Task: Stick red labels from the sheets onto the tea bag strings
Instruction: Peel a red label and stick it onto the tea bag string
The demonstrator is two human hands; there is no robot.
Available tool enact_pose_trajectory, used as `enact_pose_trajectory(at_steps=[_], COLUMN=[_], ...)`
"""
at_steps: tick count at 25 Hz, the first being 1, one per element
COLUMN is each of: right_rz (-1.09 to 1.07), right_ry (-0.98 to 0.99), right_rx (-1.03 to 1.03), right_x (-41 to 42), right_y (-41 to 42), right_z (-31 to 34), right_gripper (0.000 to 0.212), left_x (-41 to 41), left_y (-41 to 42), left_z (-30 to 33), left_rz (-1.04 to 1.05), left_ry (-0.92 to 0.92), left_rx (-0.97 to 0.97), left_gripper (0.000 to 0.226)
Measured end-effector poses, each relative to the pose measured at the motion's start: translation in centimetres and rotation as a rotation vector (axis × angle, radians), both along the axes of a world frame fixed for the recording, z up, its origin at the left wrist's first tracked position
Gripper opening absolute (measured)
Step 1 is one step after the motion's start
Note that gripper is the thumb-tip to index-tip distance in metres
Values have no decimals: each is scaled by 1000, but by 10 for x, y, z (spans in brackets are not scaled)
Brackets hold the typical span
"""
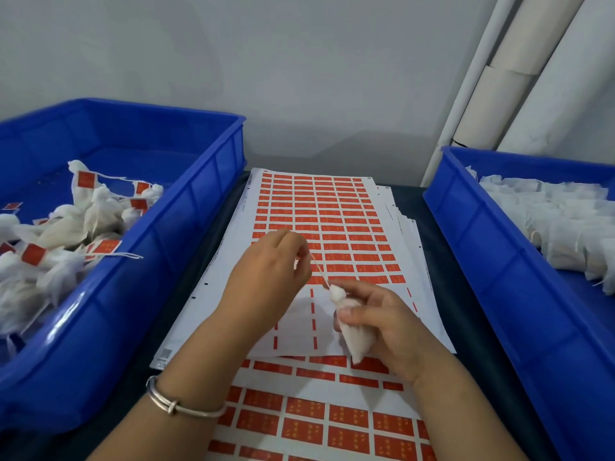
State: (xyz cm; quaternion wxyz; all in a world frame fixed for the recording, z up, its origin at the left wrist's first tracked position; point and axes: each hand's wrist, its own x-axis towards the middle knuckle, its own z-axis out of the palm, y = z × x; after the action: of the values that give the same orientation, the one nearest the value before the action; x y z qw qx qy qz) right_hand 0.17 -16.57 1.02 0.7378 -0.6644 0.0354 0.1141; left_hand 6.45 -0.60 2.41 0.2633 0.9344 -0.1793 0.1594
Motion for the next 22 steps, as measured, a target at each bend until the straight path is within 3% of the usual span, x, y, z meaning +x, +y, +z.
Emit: enact_pose_trajectory(at_steps=[2, 6, 9, 12, 15, 16, 19, 22], right_rz=[105, 131, 204, 214, 45, -14, -94, -129], right_ry=[-20, -68, -34, -6, 54, 53, 64, 101], right_rx=[-13, -162, -52, 73, 234, 178, -81, -374], right_x=[-4, 1, 7, 17, 33, 37, 42, 45], right_y=[0, 14, 28, 36, 34, 32, 30, 39], right_z=[4, 9, 16, 19, 18, 17, 8, -1], right_gripper=[18, 26, 26, 28, 23, 23, 19, 14], left_x=[-4, -6, -1, 3, 7, 7, 9, 11], left_y=[5, 23, 40, 47, 46, 47, 48, 50], left_z=[6, 20, 29, 23, 0, -11, -34, -41], left_rz=[-128, -288, -252, -128, 88, 113, 53, 48], left_ry=[-59, -116, -138, -69, 221, 308, 482, 508], left_rx=[87, 265, 312, 188, -161, -175, 63, 144], left_gripper=[18, 17, 14, 8, 18, 26, 62, 70])
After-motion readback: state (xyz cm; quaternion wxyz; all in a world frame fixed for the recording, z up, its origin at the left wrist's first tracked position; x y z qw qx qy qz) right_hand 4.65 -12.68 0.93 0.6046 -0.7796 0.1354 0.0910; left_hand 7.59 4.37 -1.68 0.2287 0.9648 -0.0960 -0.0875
